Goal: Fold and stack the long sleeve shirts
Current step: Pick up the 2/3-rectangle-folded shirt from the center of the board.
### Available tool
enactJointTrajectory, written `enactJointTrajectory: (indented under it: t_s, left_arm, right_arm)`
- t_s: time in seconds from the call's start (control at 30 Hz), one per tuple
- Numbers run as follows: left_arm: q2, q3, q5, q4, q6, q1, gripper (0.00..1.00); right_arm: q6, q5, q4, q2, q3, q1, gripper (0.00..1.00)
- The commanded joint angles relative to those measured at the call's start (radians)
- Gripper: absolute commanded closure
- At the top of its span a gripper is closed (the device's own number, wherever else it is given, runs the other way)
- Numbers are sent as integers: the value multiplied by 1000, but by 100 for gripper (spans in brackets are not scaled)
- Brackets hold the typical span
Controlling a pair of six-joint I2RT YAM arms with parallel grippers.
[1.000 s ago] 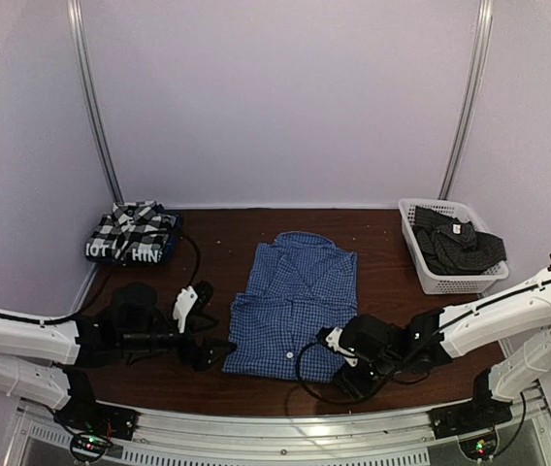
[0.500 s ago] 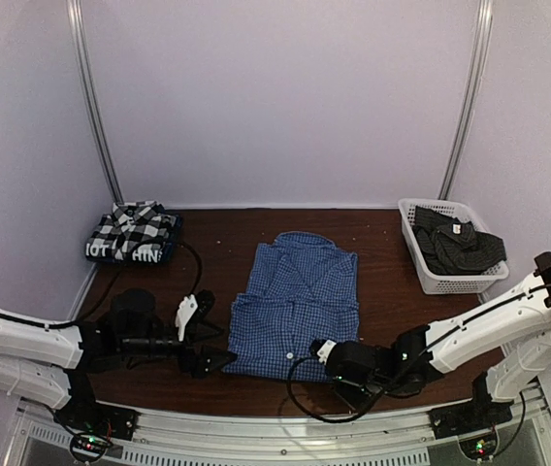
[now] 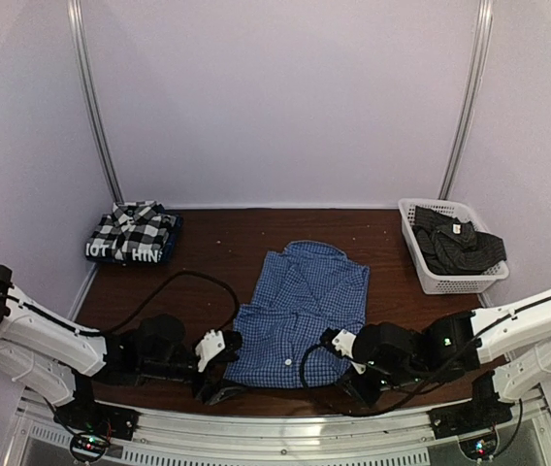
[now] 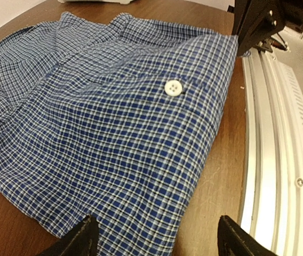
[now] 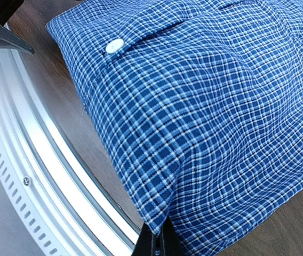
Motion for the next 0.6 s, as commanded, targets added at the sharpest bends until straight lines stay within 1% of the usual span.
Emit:
enactJointTrajectory:
  t_s: [0.0, 0.17, 0.27, 0.3, 0.4, 0.47, 0.57]
  left_arm:
    - [79, 48, -80, 30, 89, -41, 22]
    - [173, 104, -167, -20, 119, -90, 22]
    - [215, 131, -243, -40, 133, -119, 25]
    - [223, 138, -267, -43, 132, -127, 28]
    - [232, 152, -341, -50, 133, -146, 43]
    - [230, 159, -382, -63, 133, -158, 56]
    - [218, 180, -383, -100, 131, -160, 75]
  right_arm:
    - [22, -72, -29, -37, -26, -33, 100]
    - [26, -145, -14, -91, -47, -81, 100]
    - [23, -187, 0, -126, -64, -118, 100]
    - [22, -199, 4, -137, -70, -127, 100]
    - [12, -232, 20, -160, -84, -149, 100]
    - [8, -247, 23, -171, -93, -159, 100]
    - [3, -260, 19, -179, -96, -163, 100]
